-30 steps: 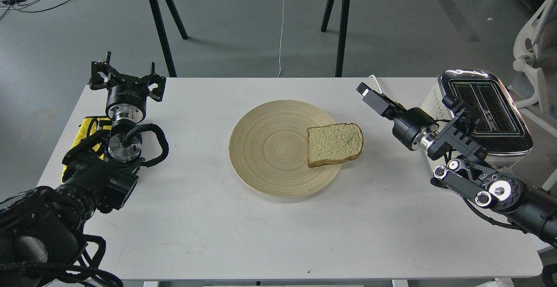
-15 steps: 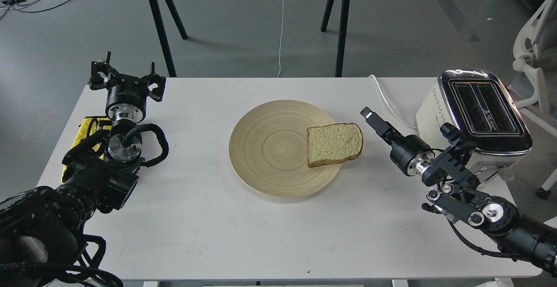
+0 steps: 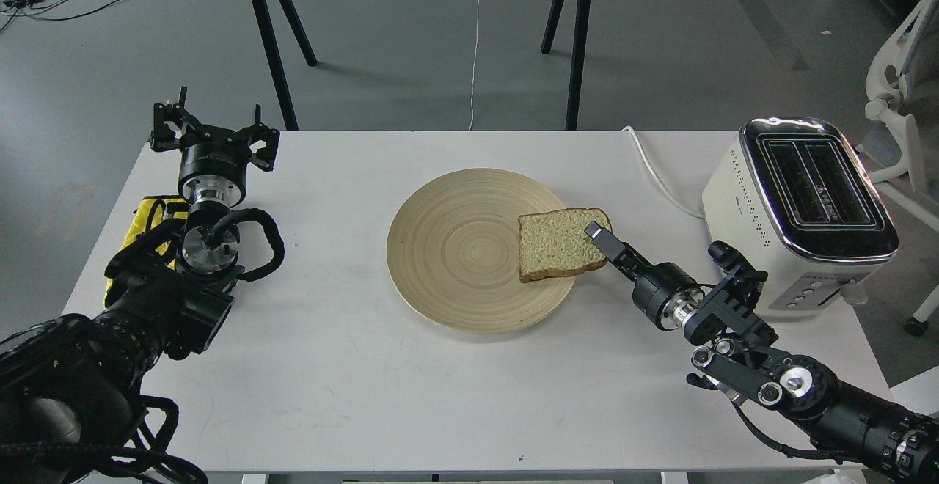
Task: Put bread in toaster with right arm
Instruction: 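Reach the right gripper to the bread slice edge and close on it, then lift the bread slice off the plate with the right gripper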
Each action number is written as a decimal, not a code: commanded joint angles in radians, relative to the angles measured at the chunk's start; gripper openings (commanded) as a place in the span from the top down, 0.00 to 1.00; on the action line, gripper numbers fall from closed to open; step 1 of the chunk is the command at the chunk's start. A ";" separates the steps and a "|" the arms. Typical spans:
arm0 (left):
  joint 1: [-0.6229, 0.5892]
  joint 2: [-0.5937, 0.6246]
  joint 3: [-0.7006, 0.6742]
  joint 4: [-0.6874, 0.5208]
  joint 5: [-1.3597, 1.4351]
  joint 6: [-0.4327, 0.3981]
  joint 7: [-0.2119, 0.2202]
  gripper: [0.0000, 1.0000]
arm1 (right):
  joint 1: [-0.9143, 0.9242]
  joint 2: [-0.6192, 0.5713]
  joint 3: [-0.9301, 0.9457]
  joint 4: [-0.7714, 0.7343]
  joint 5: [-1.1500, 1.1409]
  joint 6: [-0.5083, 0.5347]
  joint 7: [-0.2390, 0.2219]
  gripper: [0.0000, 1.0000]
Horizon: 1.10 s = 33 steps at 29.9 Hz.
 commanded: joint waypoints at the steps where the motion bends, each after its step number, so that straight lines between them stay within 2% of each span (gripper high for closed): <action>1: 0.001 0.000 0.000 0.000 0.000 0.000 0.000 0.00 | 0.000 0.011 -0.003 0.000 0.000 -0.003 0.003 0.40; 6: 0.001 0.000 0.000 0.000 0.000 0.000 0.000 0.00 | 0.000 0.011 -0.004 0.000 0.000 -0.035 0.003 0.42; 10: 0.000 0.000 0.000 0.000 0.000 0.000 0.000 0.00 | 0.000 0.013 -0.004 0.001 0.000 -0.035 0.003 0.47; 21: 0.001 0.000 0.000 0.000 0.000 0.000 0.000 0.00 | -0.002 0.011 -0.004 0.003 0.000 -0.035 0.003 0.70; 27: 0.000 0.000 0.000 0.000 0.000 0.000 0.000 0.00 | -0.003 0.011 -0.003 0.003 0.002 -0.041 0.001 0.88; 33: 0.000 0.000 0.000 0.000 0.000 0.000 0.000 0.00 | 0.000 0.013 0.006 0.021 0.010 -0.066 0.005 0.94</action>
